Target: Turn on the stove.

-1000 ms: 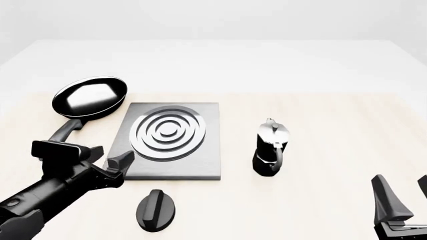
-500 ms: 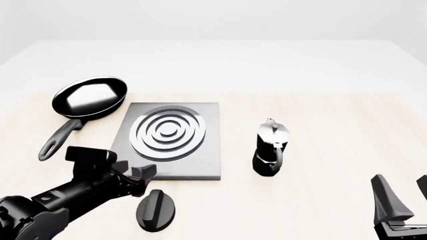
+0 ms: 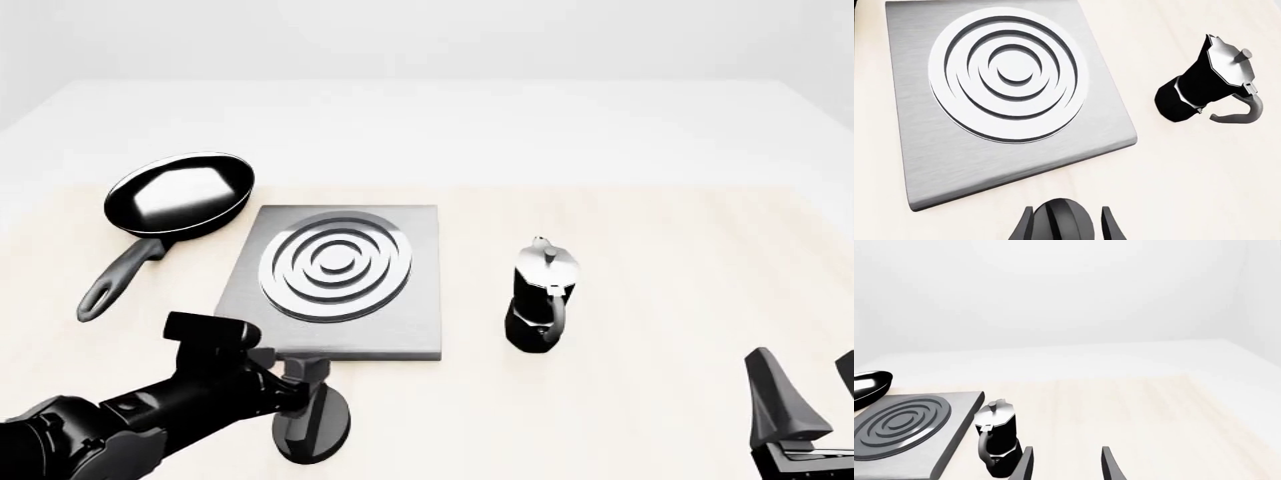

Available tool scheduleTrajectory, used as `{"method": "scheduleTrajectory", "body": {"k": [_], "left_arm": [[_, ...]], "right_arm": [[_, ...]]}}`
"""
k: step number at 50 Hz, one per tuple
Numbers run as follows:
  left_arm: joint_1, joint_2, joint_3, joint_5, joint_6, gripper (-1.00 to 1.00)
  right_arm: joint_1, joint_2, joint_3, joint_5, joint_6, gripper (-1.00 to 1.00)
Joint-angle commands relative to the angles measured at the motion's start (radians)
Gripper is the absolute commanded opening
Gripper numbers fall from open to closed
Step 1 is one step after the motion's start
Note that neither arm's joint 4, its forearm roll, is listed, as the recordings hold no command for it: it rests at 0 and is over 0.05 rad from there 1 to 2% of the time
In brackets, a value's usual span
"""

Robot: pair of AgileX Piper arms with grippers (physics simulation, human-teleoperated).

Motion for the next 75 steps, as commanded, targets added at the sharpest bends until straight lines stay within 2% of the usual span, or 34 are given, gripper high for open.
{"method": "scheduleTrajectory", "body": {"k": [1,13,28,49,59,75], "left_arm": [[-0.019,0.050,0.015,-0.029,-0.025,1.00],[-0.027,0.138,0.036,-0.096,-0.045,1.00],[-0.024,0.174,0.051,-0.135,-0.033,1.00],[-0.045,0.255,0.075,-0.210,-0.056,1.00],[0.015,0.182,0.069,-0.163,0.005,1.00],[0.107,0.135,0.072,-0.142,0.046,1.00]], "right_arm": [[-0.001,-0.002,0.000,0.000,0.007,1.00],[-0.002,-0.002,-0.001,-0.001,0.013,1.00],[-0.002,-0.002,0.000,-0.002,0.015,1.00],[-0.002,0.000,0.000,-0.001,0.016,1.00],[0.000,0.004,0.000,-0.001,0.020,1.00],[0.001,0.002,0.000,0.001,0.020,1.00]]}}
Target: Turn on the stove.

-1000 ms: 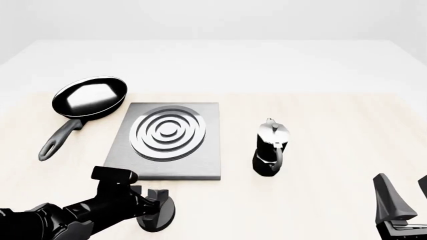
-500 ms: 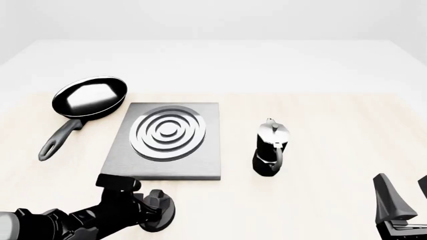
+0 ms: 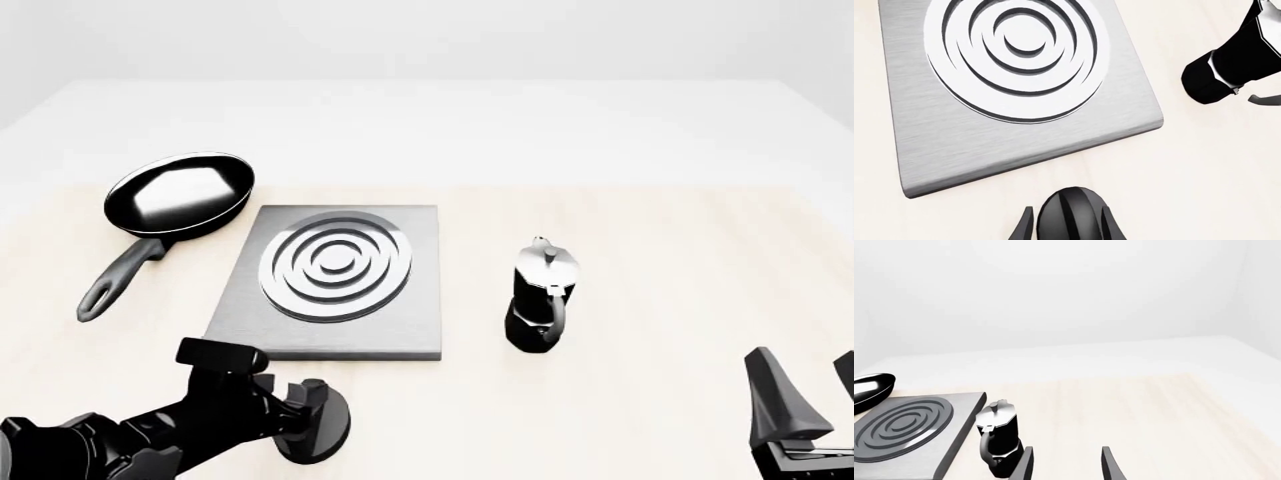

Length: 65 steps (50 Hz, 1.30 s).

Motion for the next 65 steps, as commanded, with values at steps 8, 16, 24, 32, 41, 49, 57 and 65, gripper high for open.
{"method": "scheduleTrajectory", "body": {"k": [8,16,24,32,41,49,57,65], "left_arm": [[0.101,-0.041,0.008,0.020,0.068,1.00],[0.124,-0.062,0.013,0.031,0.078,1.00],[0.133,-0.072,0.023,0.030,0.079,1.00],[0.142,-0.088,0.027,0.040,0.082,1.00],[0.155,-0.098,0.034,0.043,0.085,1.00],[0.162,-0.182,0.028,0.106,0.100,1.00],[0.196,-0.449,0.038,0.250,0.204,1.00],[0.224,-0.601,0.072,0.324,0.240,1.00]], "right_arm": [[0.001,-0.002,0.000,0.002,0.000,1.00],[0.001,-0.003,-0.001,0.002,0.000,1.00],[0.001,-0.004,-0.001,0.001,-0.002,1.00],[0.001,-0.005,-0.001,0.001,-0.003,1.00],[0.001,-0.005,0.000,0.001,-0.004,1.00],[0.000,-0.005,-0.001,0.000,-0.006,1.00],[0.001,-0.005,-0.001,-0.001,-0.007,1.00],[0.002,-0.006,-0.001,0.002,-0.011,1.00]]}}
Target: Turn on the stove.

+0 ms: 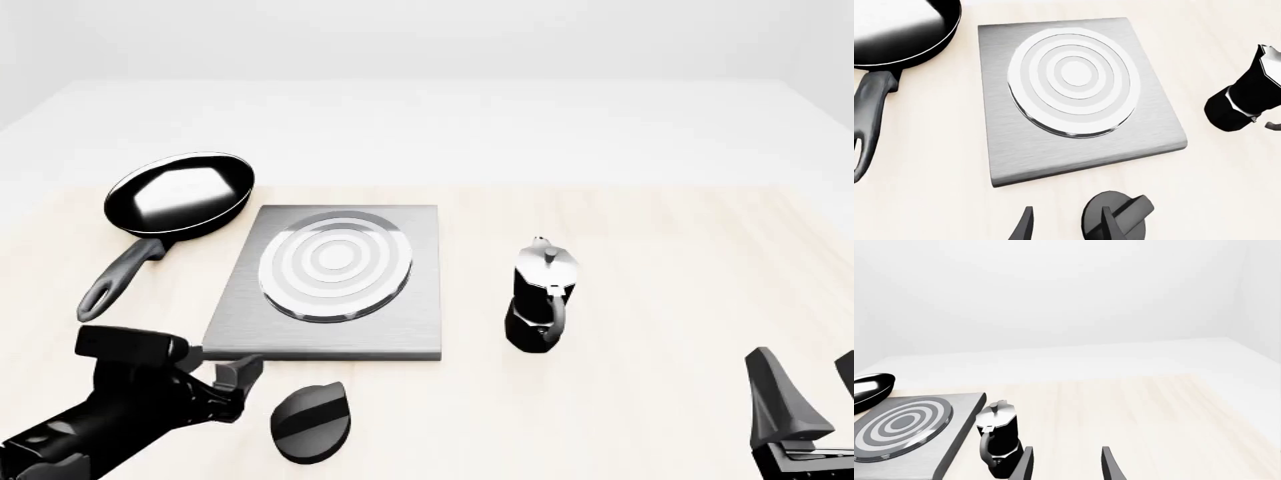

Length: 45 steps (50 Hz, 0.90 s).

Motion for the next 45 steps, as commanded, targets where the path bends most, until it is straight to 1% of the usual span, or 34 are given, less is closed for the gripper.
{"method": "scheduleTrajectory", "body": {"k": [1,8,9,10,11,12,13,14,16,17,18,19,20,21,22,23,24,25,26,28,29,30,31,33,34,35,36,37,38,40,41,43,44,45], "left_arm": [[0.040,-0.216,0.036,0.112,0.055,1.00],[0.067,-0.321,0.065,0.170,0.059,1.00],[0.077,-0.377,0.067,0.199,0.077,1.00],[0.087,-0.424,0.066,0.228,0.080,1.00],[0.101,-0.504,0.061,0.274,0.136,1.00],[0.093,-0.574,0.054,0.319,0.162,1.00],[0.105,-0.551,0.056,0.317,0.134,1.00],[0.127,-0.573,0.062,0.327,0.153,1.00],[0.121,-0.683,0.043,0.402,0.169,1.00],[0.118,-0.710,0.042,0.420,0.175,1.00],[0.114,-0.773,0.028,0.465,0.163,1.00],[0.114,-0.808,0.022,0.487,0.175,1.00],[0.114,-0.809,0.022,0.489,0.175,1.00],[0.119,-0.877,0.002,0.535,0.136,1.00],[0.119,-0.879,0.002,0.538,0.136,1.00],[0.118,-0.931,-0.011,0.571,0.152,1.00],[0.131,-0.968,-0.022,0.593,0.147,1.00],[0.133,-0.980,-0.027,0.606,0.123,1.00],[0.133,-1.011,-0.028,0.619,0.133,1.00],[0.142,-1.014,-0.028,0.618,0.122,1.00],[0.135,-1.013,-0.020,0.619,0.103,1.00],[0.140,-1.019,-0.024,0.613,0.121,1.00],[0.145,-1.020,-0.030,0.617,0.107,1.00],[0.143,-1.020,-0.035,0.619,0.107,1.00],[0.146,-1.020,-0.041,0.620,0.092,1.00],[0.132,-1.020,-0.042,0.622,0.055,1.00],[0.117,-1.020,-0.058,0.604,0.056,1.00],[0.117,-1.020,-0.058,0.604,0.056,1.00],[0.117,-1.021,-0.044,0.597,0.081,1.00],[0.114,-1.021,-0.041,0.592,0.074,1.00],[0.112,-1.021,-0.044,0.583,0.091,1.00],[0.105,-1.020,-0.041,0.573,0.068,1.00],[0.116,-1.020,-0.039,0.561,0.089,1.00],[0.110,-1.020,-0.042,0.560,0.055,1.00]], "right_arm": [[0.001,-0.001,0.000,0.002,-0.005,1.00],[0.003,-0.001,0.000,0.003,-0.008,1.00],[0.003,-0.001,0.000,0.004,-0.009,1.00],[0.004,0.000,0.000,0.004,-0.010,1.00],[0.004,0.000,0.000,0.004,-0.010,1.00],[0.004,0.000,0.000,0.005,-0.010,1.00],[0.005,0.001,0.000,0.005,-0.011,1.00],[0.005,0.002,0.000,0.005,-0.011,1.00],[0.005,0.003,0.000,0.005,-0.010,1.00],[0.005,0.002,0.000,0.006,-0.010,1.00],[0.005,0.002,0.000,0.006,-0.010,1.00],[0.006,0.003,0.000,0.006,-0.011,1.00],[0.006,0.003,0.000,0.006,-0.011,1.00],[0.006,0.004,0.000,0.006,-0.010,1.00],[0.006,0.005,0.000,0.006,-0.010,1.00],[0.006,0.007,0.000,0.005,-0.010,1.00],[0.007,0.007,0.000,0.005,-0.011,1.00],[0.007,0.008,0.000,0.006,-0.011,1.00],[0.007,0.007,0.000,0.007,-0.011,1.00],[0.007,0.007,0.000,0.007,-0.011,1.00],[0.007,0.008,0.000,0.007,-0.011,1.00],[0.007,0.009,-0.001,0.007,-0.011,1.00],[0.007,0.010,0.000,0.006,-0.010,1.00],[0.007,0.008,0.000,0.008,-0.010,1.00],[0.006,0.007,0.000,0.008,-0.010,1.00],[0.006,0.008,0.000,0.007,-0.010,1.00],[0.006,0.008,0.000,0.006,-0.009,1.00],[0.006,0.008,0.000,0.006,-0.009,1.00],[0.006,0.005,0.000,0.007,-0.008,1.00],[0.006,0.003,0.000,0.008,-0.007,1.00],[0.006,0.003,0.000,0.008,-0.006,1.00],[0.006,0.001,0.000,0.009,-0.005,1.00],[0.005,0.000,0.000,0.009,-0.005,1.00],[0.005,0.000,-0.001,0.009,-0.003,1.00]]}}
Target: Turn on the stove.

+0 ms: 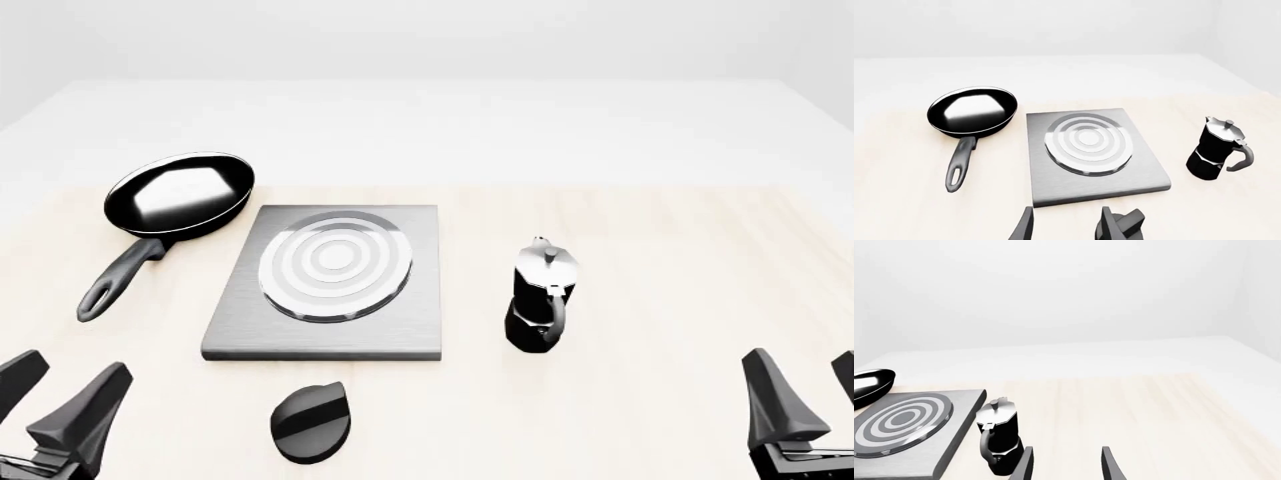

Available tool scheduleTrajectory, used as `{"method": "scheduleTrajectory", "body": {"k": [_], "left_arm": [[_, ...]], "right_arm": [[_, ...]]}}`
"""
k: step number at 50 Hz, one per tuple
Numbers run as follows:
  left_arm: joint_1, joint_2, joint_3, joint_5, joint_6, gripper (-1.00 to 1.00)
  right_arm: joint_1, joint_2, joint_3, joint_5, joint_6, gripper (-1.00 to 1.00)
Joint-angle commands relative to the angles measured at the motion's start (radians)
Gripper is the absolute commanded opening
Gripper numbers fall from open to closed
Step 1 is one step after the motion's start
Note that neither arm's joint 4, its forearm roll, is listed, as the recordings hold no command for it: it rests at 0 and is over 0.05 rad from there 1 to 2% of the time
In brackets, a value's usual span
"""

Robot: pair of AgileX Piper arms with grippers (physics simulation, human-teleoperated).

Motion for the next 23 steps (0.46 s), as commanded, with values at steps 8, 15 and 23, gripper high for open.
{"method": "scheduleTrajectory", "body": {"k": [8,15,23], "left_arm": [[-0.020,-0.051,0.007,-0.037,-0.012,1.00],[-0.007,-0.051,-0.011,-0.017,0.003,1.00],[0.017,-0.051,0.010,0.019,-0.003,1.00]], "right_arm": [[-0.002,-0.006,-0.001,-0.001,0.003,1.00],[-0.003,-0.007,-0.001,-0.005,0.003,1.00],[-0.003,-0.007,-0.001,-0.006,0.004,1.00]]}}
